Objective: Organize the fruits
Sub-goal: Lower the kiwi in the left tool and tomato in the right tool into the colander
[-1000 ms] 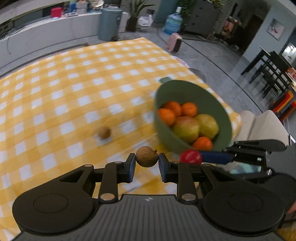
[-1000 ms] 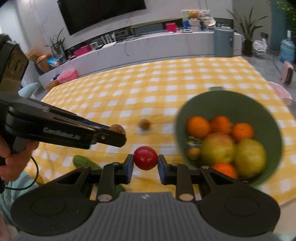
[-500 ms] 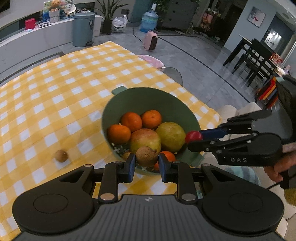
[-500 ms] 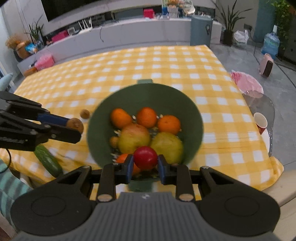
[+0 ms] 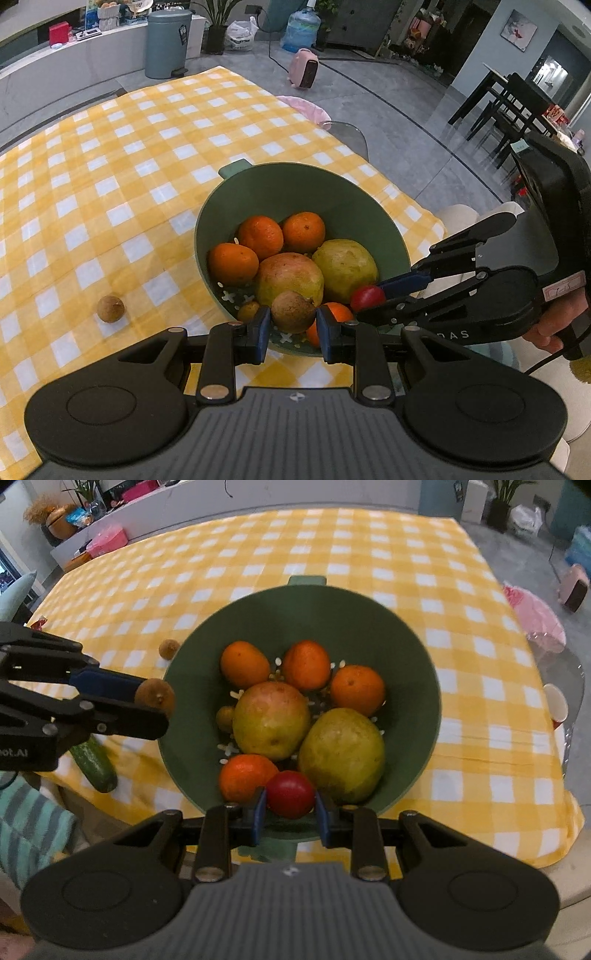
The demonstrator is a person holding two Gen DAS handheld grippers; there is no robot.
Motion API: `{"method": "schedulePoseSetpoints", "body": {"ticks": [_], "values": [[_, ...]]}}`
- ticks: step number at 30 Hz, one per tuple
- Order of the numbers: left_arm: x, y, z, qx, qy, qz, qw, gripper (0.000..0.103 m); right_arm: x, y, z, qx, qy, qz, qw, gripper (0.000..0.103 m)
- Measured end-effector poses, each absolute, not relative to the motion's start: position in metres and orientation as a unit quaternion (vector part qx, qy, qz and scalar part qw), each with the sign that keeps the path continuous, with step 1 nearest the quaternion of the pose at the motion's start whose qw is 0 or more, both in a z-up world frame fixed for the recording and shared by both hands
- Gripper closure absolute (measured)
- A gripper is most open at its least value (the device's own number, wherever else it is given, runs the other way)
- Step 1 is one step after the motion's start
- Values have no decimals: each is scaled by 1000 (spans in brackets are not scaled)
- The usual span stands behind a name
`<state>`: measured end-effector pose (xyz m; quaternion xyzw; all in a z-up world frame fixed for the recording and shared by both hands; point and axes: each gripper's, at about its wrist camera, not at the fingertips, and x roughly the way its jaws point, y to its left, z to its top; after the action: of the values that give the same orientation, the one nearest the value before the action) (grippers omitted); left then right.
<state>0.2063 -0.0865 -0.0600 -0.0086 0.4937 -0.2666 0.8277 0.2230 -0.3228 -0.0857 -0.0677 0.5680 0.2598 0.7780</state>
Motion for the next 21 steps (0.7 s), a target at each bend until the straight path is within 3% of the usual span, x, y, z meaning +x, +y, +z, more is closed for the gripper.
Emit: {"method": "schedulePoseSetpoints", "body": {"ticks": [21], "values": [[225, -116, -82, 64, 527, -273, 802, 73, 219, -342, -70, -36, 543, 252, 800, 73]]}}
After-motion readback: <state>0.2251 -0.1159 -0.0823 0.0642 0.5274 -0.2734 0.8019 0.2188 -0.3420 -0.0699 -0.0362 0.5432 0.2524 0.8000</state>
